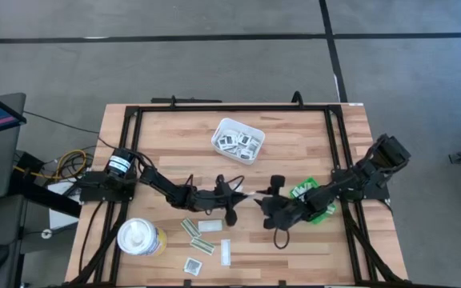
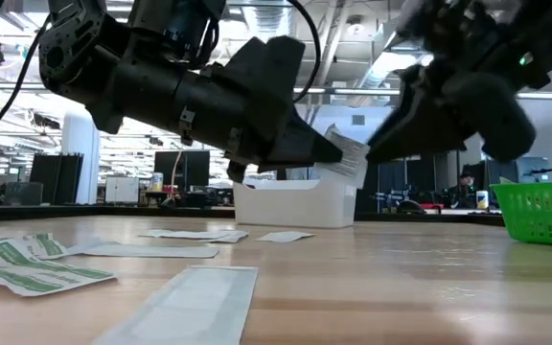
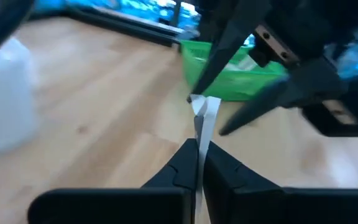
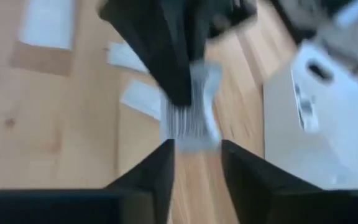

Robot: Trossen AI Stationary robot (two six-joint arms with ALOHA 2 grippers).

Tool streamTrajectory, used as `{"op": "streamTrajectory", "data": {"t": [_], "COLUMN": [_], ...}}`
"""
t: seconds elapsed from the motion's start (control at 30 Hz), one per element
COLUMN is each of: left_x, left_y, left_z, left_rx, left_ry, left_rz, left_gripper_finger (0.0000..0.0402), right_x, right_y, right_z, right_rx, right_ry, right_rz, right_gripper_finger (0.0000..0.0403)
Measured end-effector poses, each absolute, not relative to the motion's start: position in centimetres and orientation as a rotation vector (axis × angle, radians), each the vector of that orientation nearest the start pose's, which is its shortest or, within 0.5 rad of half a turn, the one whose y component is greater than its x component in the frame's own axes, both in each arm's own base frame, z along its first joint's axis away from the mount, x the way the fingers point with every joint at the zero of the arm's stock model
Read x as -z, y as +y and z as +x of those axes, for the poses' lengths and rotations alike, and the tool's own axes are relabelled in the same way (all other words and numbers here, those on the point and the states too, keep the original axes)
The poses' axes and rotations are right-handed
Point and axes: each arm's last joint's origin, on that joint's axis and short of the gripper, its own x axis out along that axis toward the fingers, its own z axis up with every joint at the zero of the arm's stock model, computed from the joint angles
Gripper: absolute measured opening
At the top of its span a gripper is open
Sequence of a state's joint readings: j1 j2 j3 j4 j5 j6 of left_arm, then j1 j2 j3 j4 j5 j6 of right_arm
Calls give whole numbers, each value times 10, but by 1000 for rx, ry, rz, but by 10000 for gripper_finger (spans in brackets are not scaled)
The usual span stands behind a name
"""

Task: Pick & Place First Aid Supplies
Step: Put the towelette pack into the white bin, then put the bandage pack into the green bin

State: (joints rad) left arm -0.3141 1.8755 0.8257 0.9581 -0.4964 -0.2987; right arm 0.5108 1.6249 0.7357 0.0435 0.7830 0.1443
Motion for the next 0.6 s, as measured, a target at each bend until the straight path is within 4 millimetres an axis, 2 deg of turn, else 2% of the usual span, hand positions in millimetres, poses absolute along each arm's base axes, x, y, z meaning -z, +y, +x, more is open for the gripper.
{"op": "streamTrajectory", "data": {"t": [0.1,0.2,0.3,0.4,0.6], "left_x": [-169,-188,-211,-225,-216], "left_y": [-89,-69,-43,-8,50], "left_z": [353,351,348,342,333], "left_rx": [-303,-442,-558,-651,-736], "left_ry": [43,4,-20,-7,106], "left_rz": [-158,-66,11,-28,-175], "left_gripper_finger": [11,11,21,39,100], "right_x": [-145,-143,-142,-142,-142], "right_y": [118,112,109,107,107], "right_z": [266,267,270,272,272], "right_rx": [359,358,307,282,276], "right_ry": [681,710,736,751,756], "right_rz": [-274,-186,-120,-94,-91], "right_gripper_finger": [172,206,227,234,227]}}
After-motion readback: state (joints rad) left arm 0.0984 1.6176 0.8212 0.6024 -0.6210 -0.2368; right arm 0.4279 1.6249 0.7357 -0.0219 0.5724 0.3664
